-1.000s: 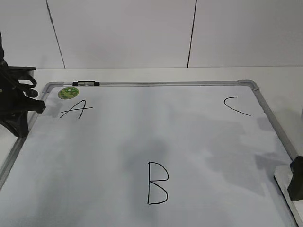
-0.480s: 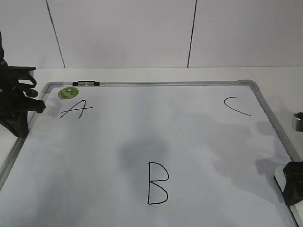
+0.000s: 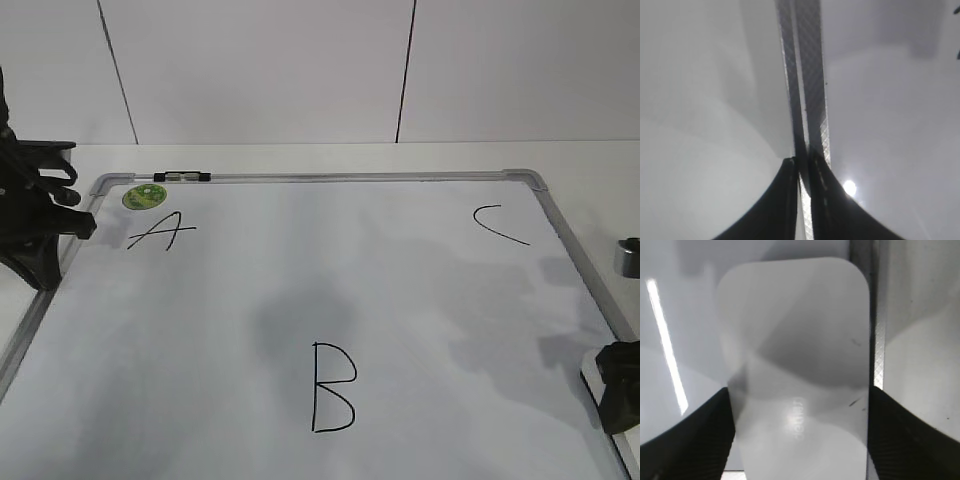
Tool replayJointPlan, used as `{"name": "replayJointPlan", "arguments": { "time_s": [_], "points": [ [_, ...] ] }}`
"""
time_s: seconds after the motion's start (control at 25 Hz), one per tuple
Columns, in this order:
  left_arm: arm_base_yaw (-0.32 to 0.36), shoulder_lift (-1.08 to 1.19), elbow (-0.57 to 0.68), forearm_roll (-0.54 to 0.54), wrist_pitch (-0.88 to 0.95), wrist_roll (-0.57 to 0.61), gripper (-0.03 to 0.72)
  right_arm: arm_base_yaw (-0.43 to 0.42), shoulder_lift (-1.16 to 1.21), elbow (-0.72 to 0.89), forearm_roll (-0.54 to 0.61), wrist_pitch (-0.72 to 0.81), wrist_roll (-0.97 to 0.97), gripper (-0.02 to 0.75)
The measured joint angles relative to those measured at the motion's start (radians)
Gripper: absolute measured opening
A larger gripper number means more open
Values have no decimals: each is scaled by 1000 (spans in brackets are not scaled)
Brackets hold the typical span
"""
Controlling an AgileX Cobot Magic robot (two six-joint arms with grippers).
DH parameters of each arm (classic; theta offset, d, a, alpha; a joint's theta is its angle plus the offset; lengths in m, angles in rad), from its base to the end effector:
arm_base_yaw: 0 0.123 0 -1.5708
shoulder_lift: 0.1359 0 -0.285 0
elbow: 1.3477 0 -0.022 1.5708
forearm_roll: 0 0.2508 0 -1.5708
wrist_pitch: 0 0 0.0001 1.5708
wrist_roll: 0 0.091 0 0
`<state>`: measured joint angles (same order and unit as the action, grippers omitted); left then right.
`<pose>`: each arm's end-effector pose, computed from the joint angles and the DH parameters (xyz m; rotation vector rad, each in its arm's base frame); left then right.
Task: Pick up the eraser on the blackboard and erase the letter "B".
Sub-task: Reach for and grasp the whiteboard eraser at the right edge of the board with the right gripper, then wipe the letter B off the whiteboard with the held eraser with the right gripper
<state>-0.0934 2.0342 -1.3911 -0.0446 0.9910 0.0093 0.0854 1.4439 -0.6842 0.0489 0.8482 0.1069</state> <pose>0.3855 -0.0395 0.1538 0.1227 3.1163 -0.0602 0.2159 0.0218 0.1781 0.0819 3.0936 0.0652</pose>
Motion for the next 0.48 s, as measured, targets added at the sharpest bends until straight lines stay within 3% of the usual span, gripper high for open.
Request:
{"name": "replayJointPlan", "arguments": {
  "time_s": [0.48],
  "points": [
    [0,0,0,0,0,0,25,0,0,-1,0,0,0,563]
  ]
}}
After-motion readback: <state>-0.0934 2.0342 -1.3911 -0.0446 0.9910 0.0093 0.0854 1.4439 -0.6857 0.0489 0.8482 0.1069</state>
